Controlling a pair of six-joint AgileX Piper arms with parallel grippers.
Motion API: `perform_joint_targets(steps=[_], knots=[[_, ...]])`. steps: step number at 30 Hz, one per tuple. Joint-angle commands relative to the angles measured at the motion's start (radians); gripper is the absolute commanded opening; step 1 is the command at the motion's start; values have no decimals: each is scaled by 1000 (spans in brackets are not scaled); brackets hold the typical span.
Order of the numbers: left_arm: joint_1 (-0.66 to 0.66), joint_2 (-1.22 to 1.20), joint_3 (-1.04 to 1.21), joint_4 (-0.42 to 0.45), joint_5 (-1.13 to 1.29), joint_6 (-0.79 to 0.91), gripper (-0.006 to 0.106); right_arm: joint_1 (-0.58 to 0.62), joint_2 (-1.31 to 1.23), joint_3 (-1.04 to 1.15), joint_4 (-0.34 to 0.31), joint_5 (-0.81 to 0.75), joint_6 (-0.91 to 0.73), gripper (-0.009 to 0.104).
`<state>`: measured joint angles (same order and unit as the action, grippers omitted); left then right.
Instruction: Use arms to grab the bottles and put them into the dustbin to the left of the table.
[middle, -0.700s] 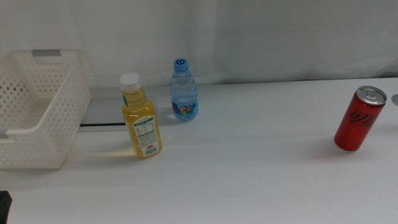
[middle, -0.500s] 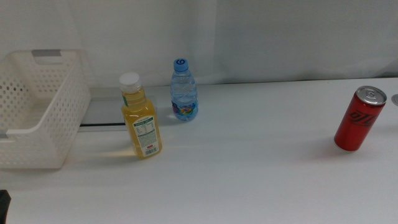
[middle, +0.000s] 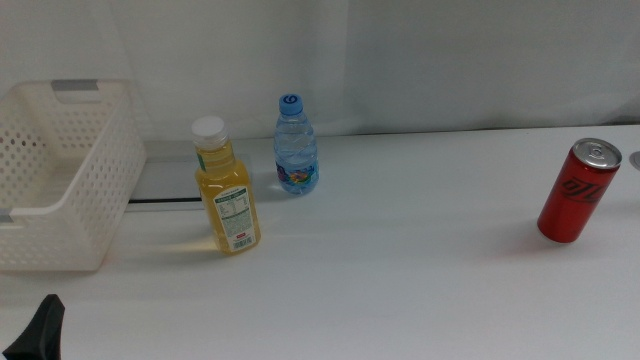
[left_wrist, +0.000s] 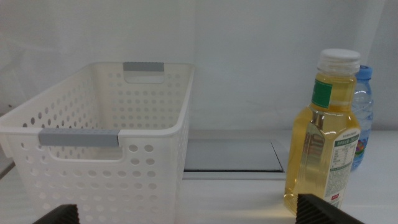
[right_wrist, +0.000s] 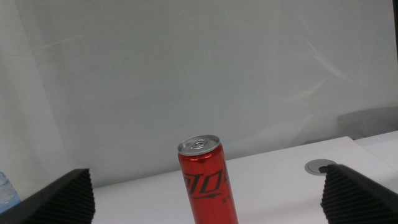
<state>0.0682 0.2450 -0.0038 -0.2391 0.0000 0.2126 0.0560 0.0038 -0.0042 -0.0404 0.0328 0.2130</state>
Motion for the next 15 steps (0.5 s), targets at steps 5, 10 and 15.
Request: perform_joint_targets(steps=[5, 10, 15], knots=[[-9, -3, 17, -13, -34, -24, 92, -5, -33, 42, -4, -20, -8, 103], [-9, -3, 17, -13, -78, -134, 92, -5, -33, 42, -4, -20, -8, 103], [-9, -3, 17, 10, -102, -182, 92, -5, -33, 42, -4, -24, -8, 103]])
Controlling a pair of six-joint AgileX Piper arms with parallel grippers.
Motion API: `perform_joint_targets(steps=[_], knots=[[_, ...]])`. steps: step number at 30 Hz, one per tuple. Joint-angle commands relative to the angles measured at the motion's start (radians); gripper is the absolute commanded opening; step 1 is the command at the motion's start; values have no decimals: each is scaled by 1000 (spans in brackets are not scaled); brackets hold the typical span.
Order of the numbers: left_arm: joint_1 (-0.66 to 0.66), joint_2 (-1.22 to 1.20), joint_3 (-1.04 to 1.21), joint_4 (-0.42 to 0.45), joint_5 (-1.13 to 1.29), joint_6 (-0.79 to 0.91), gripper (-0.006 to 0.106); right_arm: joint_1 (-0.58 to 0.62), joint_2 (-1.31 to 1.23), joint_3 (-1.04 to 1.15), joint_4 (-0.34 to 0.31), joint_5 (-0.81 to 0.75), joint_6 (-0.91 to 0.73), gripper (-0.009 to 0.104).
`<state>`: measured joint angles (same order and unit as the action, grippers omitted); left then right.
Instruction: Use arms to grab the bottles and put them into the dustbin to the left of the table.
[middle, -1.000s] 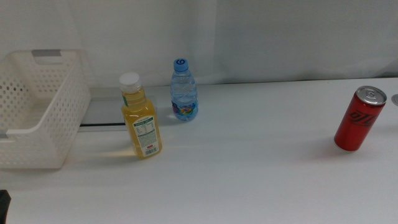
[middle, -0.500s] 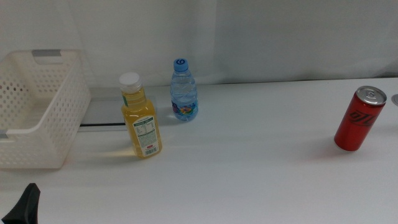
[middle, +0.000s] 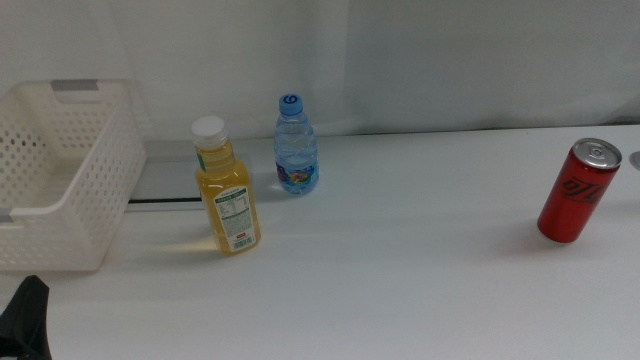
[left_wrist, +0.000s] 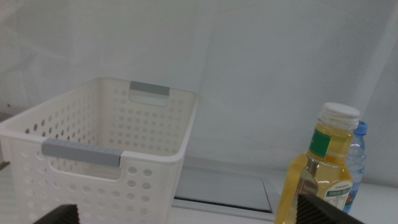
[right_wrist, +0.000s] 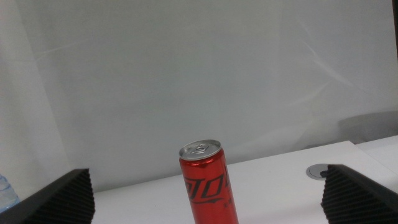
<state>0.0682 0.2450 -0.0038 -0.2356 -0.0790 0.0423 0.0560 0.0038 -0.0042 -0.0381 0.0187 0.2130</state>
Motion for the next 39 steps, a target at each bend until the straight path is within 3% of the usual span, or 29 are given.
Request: perform_joint_targets(steps=[1, 7, 13, 17, 26, 39], knots=[[-9, -3, 12, 25, -24, -8, 92, -5, -33, 42, -6, -10, -8, 103], [-9, 19, -156, 127, 139, 40, 92, -5, -33, 42, -6, -19, -8, 103], [-10, 166, -377, 127, 205, 50, 92, -5, -33, 42, -6, -19, -8, 103], [-99, 237, -448, 127, 176, 50, 92, -5, -33, 42, -6, -19, -8, 103], [-392, 382, -456, 127, 36, 126, 92, -5, -33, 42, -6, -19, -8, 103], [-409, 636, -400, 128, -33, 69, 92, -5, -33, 42, -3, -19, -3, 103]])
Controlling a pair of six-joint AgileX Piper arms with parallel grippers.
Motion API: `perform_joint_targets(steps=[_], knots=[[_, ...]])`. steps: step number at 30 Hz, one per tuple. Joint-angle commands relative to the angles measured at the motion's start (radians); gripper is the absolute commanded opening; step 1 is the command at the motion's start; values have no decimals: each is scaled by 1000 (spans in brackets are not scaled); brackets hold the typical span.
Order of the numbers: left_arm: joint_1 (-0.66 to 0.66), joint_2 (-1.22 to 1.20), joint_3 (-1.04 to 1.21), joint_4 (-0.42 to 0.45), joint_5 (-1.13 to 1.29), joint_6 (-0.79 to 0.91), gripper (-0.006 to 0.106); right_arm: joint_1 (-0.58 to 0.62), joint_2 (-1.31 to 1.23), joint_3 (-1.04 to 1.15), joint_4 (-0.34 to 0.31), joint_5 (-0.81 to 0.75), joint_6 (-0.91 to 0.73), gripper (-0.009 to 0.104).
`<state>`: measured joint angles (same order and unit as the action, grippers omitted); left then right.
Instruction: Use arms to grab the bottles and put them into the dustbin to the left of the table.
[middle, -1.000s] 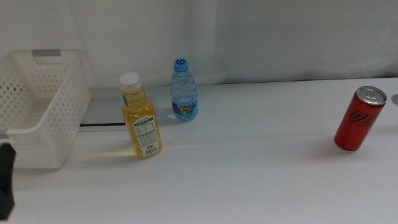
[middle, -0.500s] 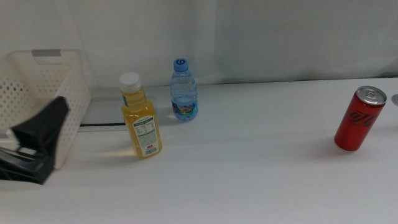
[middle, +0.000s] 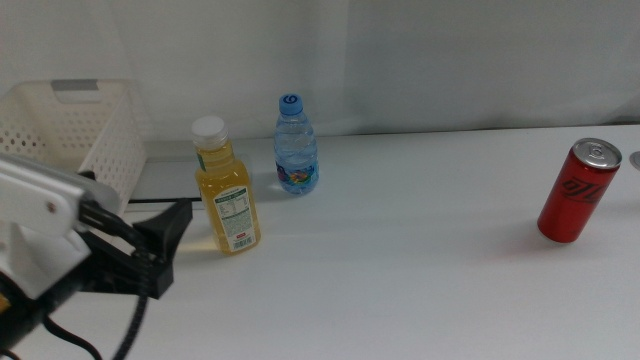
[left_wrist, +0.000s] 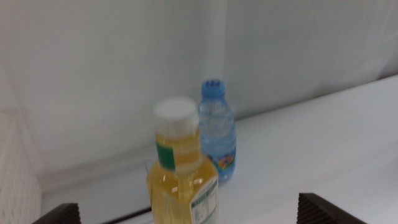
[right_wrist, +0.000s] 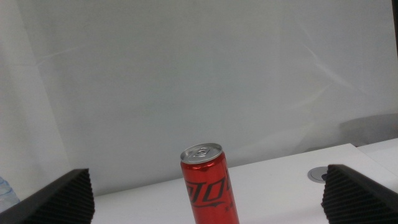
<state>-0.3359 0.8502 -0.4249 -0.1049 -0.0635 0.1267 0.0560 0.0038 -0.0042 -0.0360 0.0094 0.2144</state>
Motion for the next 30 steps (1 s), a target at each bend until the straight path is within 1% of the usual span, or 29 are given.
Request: perform_joint_targets(steps=[1, 7, 10, 13, 15, 20, 21, 24, 30], knots=[[-5, 49, 46, -2, -108, -23, 92, -5, -33, 42, -5, -9, -5, 103], [-5, 146, 219, -2, -513, -77, 92, -5, -33, 42, -5, -9, -5, 103], [-5, 218, 260, 10, -587, -117, 92, -5, -33, 42, -5, -9, -5, 103], [-5, 304, 260, 51, -647, -164, 92, -5, -33, 42, -5, -9, -5, 103], [-5, 368, 260, 58, -706, -186, 92, -5, -33, 42, -5, -9, -5, 103], [-5, 563, 257, 46, -865, -188, 92, -5, -33, 42, -5, -9, -5, 103], [-5, 644, 256, 46, -957, -198, 92, -5, -33, 42, -5, -9, -5, 103], [-3, 756, 233, 46, -1068, -198, 92, -5, -33, 42, -5, -9, -5, 103], [-2, 936, 99, 46, -1130, -214, 92, -5, -33, 42, -5, -9, -5, 103]])
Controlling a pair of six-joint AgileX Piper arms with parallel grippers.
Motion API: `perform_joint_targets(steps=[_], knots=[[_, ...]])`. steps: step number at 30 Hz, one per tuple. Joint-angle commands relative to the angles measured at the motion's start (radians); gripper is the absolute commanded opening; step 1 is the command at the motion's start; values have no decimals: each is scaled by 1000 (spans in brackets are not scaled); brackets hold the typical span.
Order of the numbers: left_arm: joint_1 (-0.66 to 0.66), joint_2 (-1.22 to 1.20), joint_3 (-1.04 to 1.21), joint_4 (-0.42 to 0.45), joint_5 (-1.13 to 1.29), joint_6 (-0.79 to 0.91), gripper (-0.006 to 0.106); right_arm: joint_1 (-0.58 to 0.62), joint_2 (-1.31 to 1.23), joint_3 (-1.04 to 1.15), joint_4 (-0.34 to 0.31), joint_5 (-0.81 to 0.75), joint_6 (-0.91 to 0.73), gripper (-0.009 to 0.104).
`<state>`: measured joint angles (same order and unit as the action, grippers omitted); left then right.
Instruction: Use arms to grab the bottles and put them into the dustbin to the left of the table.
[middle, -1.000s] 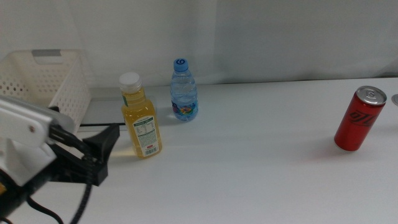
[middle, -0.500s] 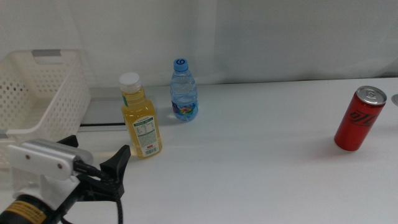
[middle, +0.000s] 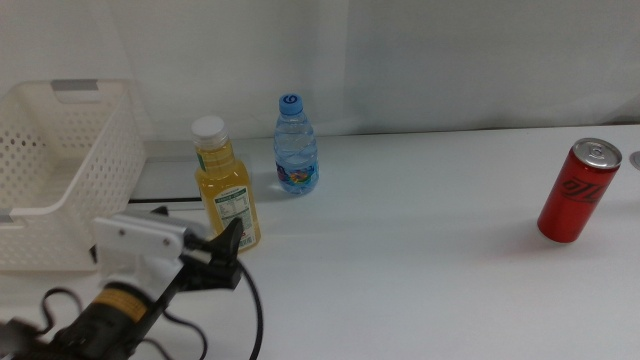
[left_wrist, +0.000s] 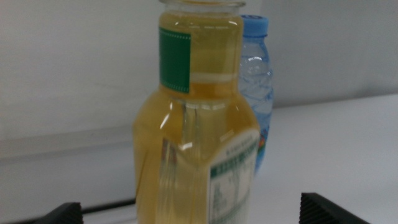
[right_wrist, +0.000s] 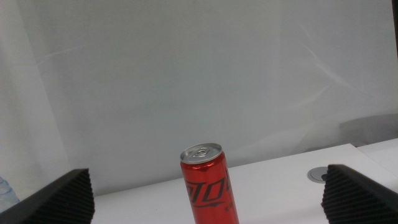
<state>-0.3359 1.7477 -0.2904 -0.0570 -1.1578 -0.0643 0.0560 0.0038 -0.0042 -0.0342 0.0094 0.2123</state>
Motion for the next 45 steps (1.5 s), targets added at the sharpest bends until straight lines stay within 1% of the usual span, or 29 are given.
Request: perform_joint_targets(steps=[1, 13, 18, 23, 25, 27, 28, 29, 31, 32, 34, 39, 42, 45], knots=[[-2, 55, -54, -2, -35, -26, 92, -5, -33, 42, -7, -9, -3, 103], [-2, 222, -242, -2, -1, -34, 92, -5, -33, 42, -7, -9, -3, 103], [-2, 275, -328, -2, 115, -34, 92, -5, -33, 42, -7, -9, -3, 103], [-2, 282, -362, -2, 143, -34, 91, -5, -33, 42, -7, -9, -3, 103], [-2, 282, -368, -4, 143, -34, 86, -5, -33, 42, -7, -9, -3, 103], [-2, 282, -369, -4, 143, -34, 72, -5, -33, 42, -7, -9, -3, 103], [-2, 282, -369, -4, 146, -34, 60, -5, -33, 42, -7, -9, -3, 103], [-2, 282, -369, -4, 159, -34, 45, -5, -33, 42, -7, -9, -3, 103], [-2, 282, -369, -4, 162, -34, 9, -5, -33, 42, -7, -9, -3, 103], [-2, 282, -369, -1, 158, -27, -3, -5, -33, 42, -7, -9, -3, 103], [-2, 282, -369, -4, 140, -27, -3, -5, -33, 42, -7, -9, -3, 103], [-2, 190, -369, -4, 148, -33, -3, -5, -33, 42, -7, -9, -3, 103], [-2, 111, -370, -4, 214, -20, -3, -5, -33, 42, -13, -9, -3, 103], [-2, 25, -394, -4, 332, 21, -3, -5, -33, 42, -13, -9, -3, 103]])
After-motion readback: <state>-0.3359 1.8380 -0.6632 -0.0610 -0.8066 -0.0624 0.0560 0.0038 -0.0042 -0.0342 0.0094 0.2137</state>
